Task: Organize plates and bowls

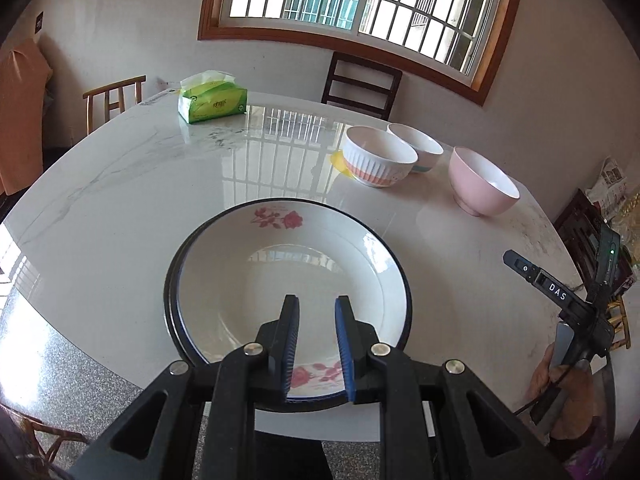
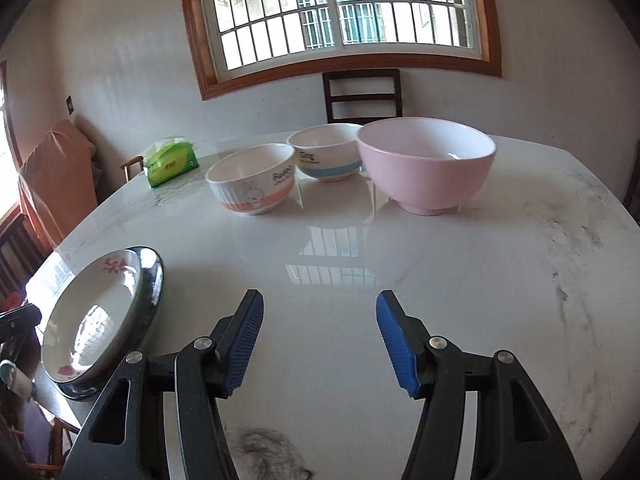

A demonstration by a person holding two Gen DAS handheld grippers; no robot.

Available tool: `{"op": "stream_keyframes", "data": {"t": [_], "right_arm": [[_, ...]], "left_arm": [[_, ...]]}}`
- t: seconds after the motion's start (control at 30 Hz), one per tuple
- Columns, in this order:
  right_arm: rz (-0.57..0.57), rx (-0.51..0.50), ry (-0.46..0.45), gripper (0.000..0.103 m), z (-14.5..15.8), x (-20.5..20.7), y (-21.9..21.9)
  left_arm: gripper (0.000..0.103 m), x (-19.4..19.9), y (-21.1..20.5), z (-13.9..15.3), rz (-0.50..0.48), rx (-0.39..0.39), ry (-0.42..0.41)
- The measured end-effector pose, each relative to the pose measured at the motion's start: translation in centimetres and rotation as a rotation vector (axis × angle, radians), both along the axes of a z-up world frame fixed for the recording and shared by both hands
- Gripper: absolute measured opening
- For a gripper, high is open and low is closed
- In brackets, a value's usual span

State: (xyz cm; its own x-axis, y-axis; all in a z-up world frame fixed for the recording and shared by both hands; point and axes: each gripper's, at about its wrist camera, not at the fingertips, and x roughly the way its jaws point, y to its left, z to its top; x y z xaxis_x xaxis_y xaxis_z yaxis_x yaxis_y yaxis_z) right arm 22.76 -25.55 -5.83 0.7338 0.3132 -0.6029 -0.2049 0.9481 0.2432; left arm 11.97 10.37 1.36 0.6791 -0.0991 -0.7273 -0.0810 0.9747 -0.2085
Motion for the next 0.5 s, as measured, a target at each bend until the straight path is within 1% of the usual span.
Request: {"op": "stream_keyframes", "data": {"t": [0.03, 0.07, 0.1, 0.2, 0.27, 0.37, 0.4, 0.43, 0.5], "right_arm": [[-0.032, 0.046, 0.012, 0.058, -0.2, 0.4, -1.8], [-0.062, 0.072, 0.026, 0.061, -0.4, 0.7, -3.2], [-0.080, 0.103, 0.045, 0.061, -0.6, 1.1, -4.5], [-0.101, 0.223, 0.102, 0.061, -1.6, 2.0, -7.8], [-0.113, 0.238, 0.134, 0.062, -1.9, 2.8, -9.3], [-0.121, 0.209, 0.148, 0.062, -1.5, 3.7, -10.8], [-0.120, 0.217, 0.148, 0.062, -1.1, 4.1, -11.3], [-0.121, 0.226, 0.146, 0.062, -0.6, 4.4, -12.0], [-0.118, 0.242, 0.145, 0.062, 0.7, 5.5, -13.1]], "left_arm": [[0.019, 0.4, -0.8, 0.1, -0.020, 0.000, 0.009], [0.019, 0.9, -1.7, 0.2, -0.045, -0.006, 0.022], [0.019, 1.5, -2.6, 0.3, -0.075, -0.019, 0.038], [0.019, 3.9, -5.0, 1.0, -0.167, -0.096, 0.089], [0.019, 5.6, -6.6, 2.0, -0.205, -0.117, 0.089], [0.020, 8.4, -9.0, 3.8, -0.251, -0.114, 0.045], [0.029, 9.7, -9.9, 4.3, -0.268, -0.106, 0.036], [0.036, 11.0, -10.6, 4.6, -0.276, -0.110, 0.036], [0.037, 13.7, -11.7, 4.9, -0.283, -0.151, 0.030]]}}
